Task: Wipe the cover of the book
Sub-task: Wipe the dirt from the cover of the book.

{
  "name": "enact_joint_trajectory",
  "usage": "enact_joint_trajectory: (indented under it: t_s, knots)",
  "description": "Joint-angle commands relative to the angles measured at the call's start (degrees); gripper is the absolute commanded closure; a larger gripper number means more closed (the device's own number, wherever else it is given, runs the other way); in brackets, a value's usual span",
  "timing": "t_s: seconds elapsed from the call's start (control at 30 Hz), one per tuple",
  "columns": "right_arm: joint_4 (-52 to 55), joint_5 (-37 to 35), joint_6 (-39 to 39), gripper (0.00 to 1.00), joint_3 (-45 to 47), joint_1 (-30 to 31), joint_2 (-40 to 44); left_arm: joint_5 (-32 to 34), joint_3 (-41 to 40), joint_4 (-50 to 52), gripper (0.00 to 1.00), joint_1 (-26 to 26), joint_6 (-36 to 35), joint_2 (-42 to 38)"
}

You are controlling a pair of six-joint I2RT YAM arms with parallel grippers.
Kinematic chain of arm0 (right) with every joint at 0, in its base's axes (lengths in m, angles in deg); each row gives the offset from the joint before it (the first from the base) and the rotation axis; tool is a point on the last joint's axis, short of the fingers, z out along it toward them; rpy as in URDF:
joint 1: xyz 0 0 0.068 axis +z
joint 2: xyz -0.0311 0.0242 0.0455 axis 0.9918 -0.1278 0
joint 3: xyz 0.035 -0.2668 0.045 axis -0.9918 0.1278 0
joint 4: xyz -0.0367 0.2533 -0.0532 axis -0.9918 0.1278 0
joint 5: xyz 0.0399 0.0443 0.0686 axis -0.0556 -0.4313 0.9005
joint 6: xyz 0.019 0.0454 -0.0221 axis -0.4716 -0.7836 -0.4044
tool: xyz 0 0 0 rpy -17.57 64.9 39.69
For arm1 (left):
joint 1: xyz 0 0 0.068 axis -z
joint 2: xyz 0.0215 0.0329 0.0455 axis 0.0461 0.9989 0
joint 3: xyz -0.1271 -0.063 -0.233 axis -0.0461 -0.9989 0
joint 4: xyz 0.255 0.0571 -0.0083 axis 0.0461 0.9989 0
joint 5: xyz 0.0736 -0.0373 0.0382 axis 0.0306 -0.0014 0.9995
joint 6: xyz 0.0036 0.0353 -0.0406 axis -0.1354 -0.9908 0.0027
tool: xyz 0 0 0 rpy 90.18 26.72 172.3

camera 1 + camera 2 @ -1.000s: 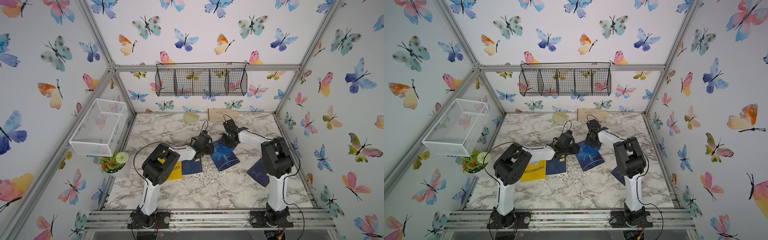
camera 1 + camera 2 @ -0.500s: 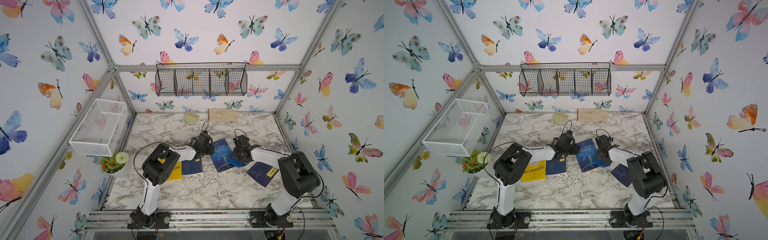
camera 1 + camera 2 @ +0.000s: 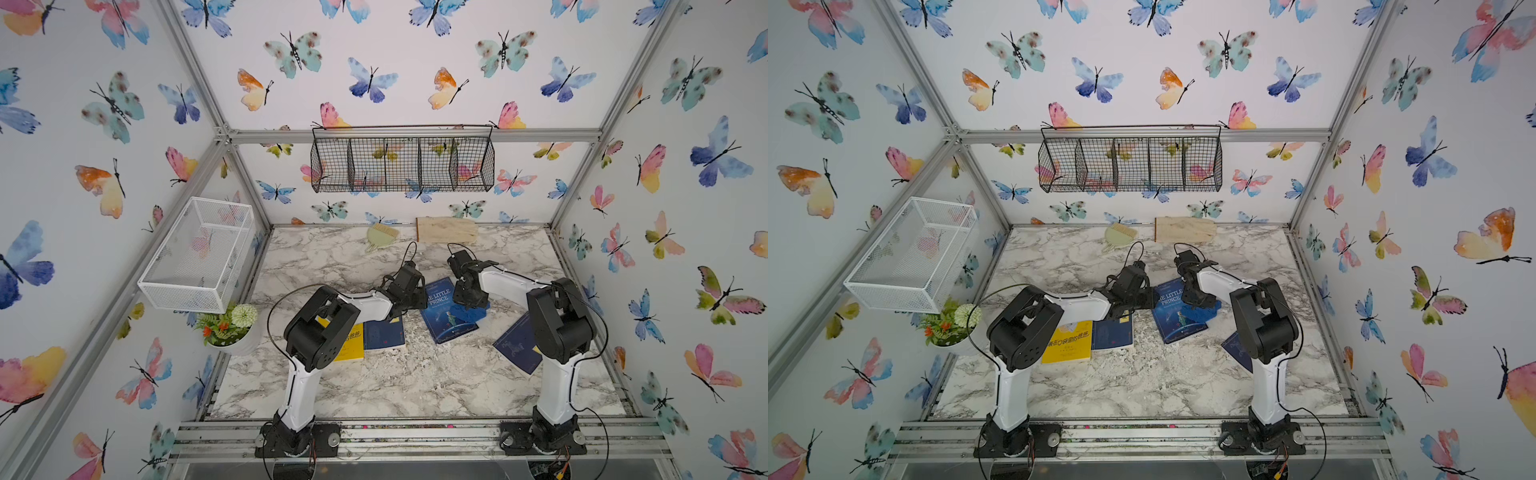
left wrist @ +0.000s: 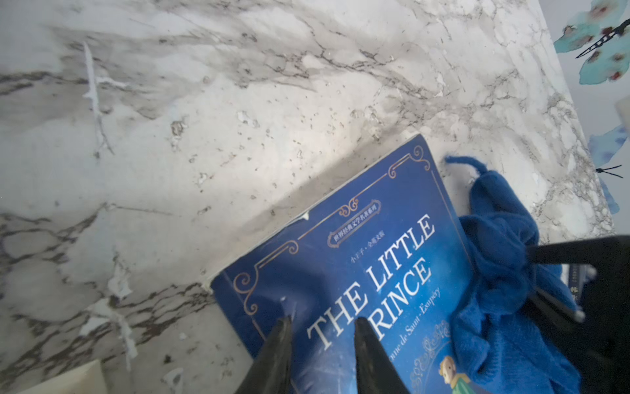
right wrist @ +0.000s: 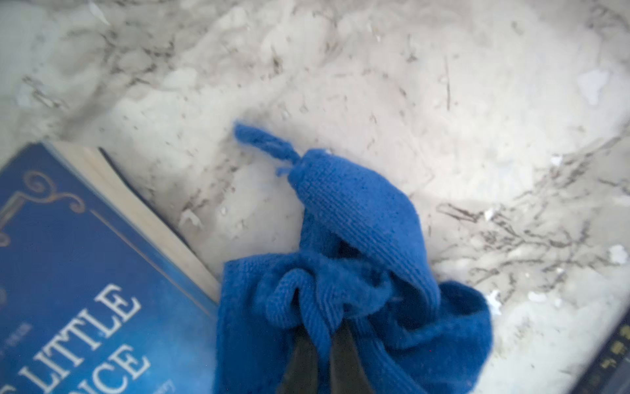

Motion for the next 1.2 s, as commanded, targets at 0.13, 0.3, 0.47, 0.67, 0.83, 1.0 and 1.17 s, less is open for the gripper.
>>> enact_joint_trajectory:
  t_s: [0.13,0.3,0.47,0.67,0.83,1.0,1.17]
  knots:
    - [3.7,4.6,0.3,0.99,-2.7,0.5,-7.7,-1.0,-0.8,6.8,0.66,0.3,0.1,2.5]
    - [3.6,6.2,0.8,0.99,-6.2,0.5,-8.2,-1.3,-0.7,6.7,0.66,0.4,0.2,2.7]
    - [3.3,9.5,1.6,0.99,-9.2,0.5,-9.5,-1.2,-0.7,6.8,0.67,0.4,0.1,2.6]
    - [-0.5,17.0,3.4,0.99,-9.3,0.5,-10.1,-1.1,-0.8,6.8,0.67,0.4,0.1,2.5]
    - [-1.1,14.6,2.0,0.99,-6.7,0.6,-7.7,-1.1,-0.8,6.8,0.66,0.4,0.1,2.5]
    - [4.0,4.2,-0.7,0.99,-6.2,0.5,-3.3,-1.1,-0.8,6.8,0.66,0.4,0.1,2.5]
    - [-0.3,5.3,-1.2,0.99,-2.1,0.5,6.0,-1.3,-0.7,6.8,0.67,0.4,0.1,2.6]
